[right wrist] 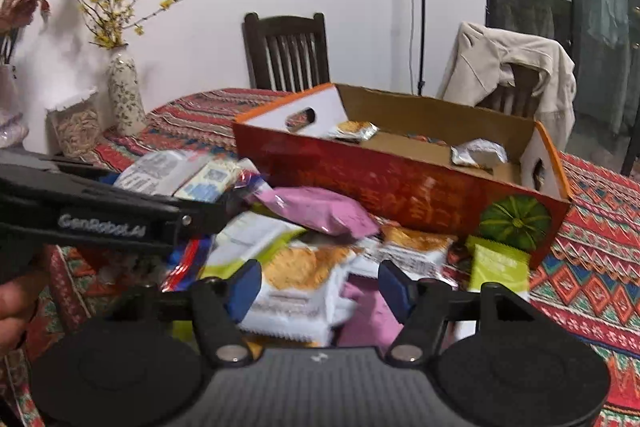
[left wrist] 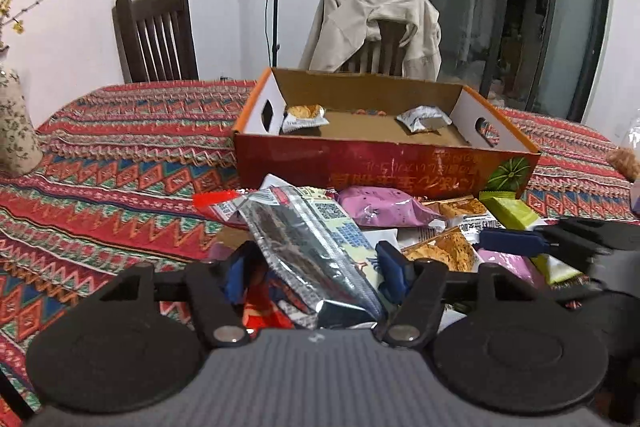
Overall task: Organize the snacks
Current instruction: 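Grasp a silver QR-code packet with the left tool while the right tool grasps a pumpkin-seed crisp packet, then carry both packets over the box and open both tools to drop them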
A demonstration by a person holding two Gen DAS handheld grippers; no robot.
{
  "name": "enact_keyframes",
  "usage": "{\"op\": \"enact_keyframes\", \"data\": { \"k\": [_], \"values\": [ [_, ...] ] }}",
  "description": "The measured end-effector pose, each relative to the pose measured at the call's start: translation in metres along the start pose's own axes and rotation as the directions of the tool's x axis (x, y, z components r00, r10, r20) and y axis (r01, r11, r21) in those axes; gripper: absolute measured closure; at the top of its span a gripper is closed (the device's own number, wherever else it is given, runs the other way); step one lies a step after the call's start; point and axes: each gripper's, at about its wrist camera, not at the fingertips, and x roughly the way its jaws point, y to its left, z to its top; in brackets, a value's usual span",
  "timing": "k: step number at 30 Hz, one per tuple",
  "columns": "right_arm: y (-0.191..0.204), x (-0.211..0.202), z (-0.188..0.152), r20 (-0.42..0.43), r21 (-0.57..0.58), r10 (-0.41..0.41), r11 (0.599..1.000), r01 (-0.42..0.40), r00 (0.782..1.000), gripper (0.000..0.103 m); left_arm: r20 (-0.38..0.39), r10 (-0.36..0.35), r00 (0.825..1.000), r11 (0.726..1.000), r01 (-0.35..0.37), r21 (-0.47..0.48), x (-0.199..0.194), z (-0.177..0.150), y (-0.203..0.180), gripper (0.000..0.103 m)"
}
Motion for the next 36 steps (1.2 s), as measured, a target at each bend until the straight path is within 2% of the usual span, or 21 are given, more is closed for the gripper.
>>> {"op": "enact_keyframes", "data": {
  "k": [5,6,7,8,10,13,16,17,19,22,25,30,36],
  "values": [
    [0.01,0.024,0.0,-0.059,-0.001,-0.035,0.999,0.035,0.998,0.039,-0.014,-0.016,1.0,1.0,0.016,-0.019,-0.013,-0.012,0.022,0.038],
    [0.014,0.024,-0.002,-0.056,-0.026,-0.054,0.998,0.053,0.997,0.04,-0.024,-0.023,0.999,0.999,0.023,-0.023,-0.015,-0.015,0.027,0.035],
    [0.017,0.025,-0.003,-0.056,-0.042,-0.071,0.997,0.068,0.996,0.045,-0.032,-0.019,0.999,0.999,0.018,-0.029,-0.016,-0.019,0.033,0.028],
    [0.02,0.023,-0.004,-0.057,-0.047,-0.077,0.996,0.074,0.995,0.051,-0.045,-0.003,0.999,1.0,0.002,-0.027,-0.016,-0.022,0.039,0.023],
    [0.023,0.016,-0.004,-0.051,-0.045,-0.091,0.995,0.089,0.995,0.054,-0.048,0.022,0.999,1.0,-0.023,-0.016,-0.019,-0.027,0.045,0.019],
    [0.026,0.001,-0.007,-0.029,-0.046,-0.132,0.99,0.13,0.991,0.055,-0.068,0.03,0.997,0.999,-0.033,-0.039,-0.018,-0.032,0.051,0.015],
    [0.026,-0.019,-0.014,-0.017,-0.023,-0.161,0.987,0.161,0.987,0.055,-0.092,0.037,0.995,0.999,-0.04,-0.033,-0.013,-0.04,0.05,0.015],
    [0.025,-0.026,-0.016,-0.016,-0.007,-0.166,0.986,0.165,0.986,0.055,-0.086,0.041,0.995,0.999,-0.043,-0.024,-0.014,-0.043,0.049,0.016],
    [0.023,-0.041,-0.022,-0.011,0.025,-0.169,0.985,0.169,0.986,0.055,-0.07,0.038,0.997,0.999,-0.039,-0.014,-0.018,-0.048,0.049,0.04],
    [0.021,-0.061,-0.029,-0.005,0.047,-0.175,0.983,0.175,0.985,0.055,-0.061,0.024,0.998,1.0,-0.025,-0.016,-0.025,-0.051,0.052,0.051],
    [0.023,-0.077,-0.036,0.005,0.049,-0.184,0.982,0.183,0.983,0.055,-0.053,0.02,0.998,0.999,-0.021,-0.027,-0.039,-0.054,0.053,0.053],
    [0.027,-0.106,-0.047,0.04,0.066,-0.17,0.984,0.167,0.985,0.055,0.009,0.004,1.0,1.0,-0.004,-0.008,-0.074,-0.058,0.045,0.054],
    [0.02,-0.124,-0.058,0.043,0.105,-0.16,0.982,0.155,0.986,0.055,0.06,-0.053,0.997,0.999,0.053,-0.006,-0.095,-0.042,0.036,0.054]
  ]
}}
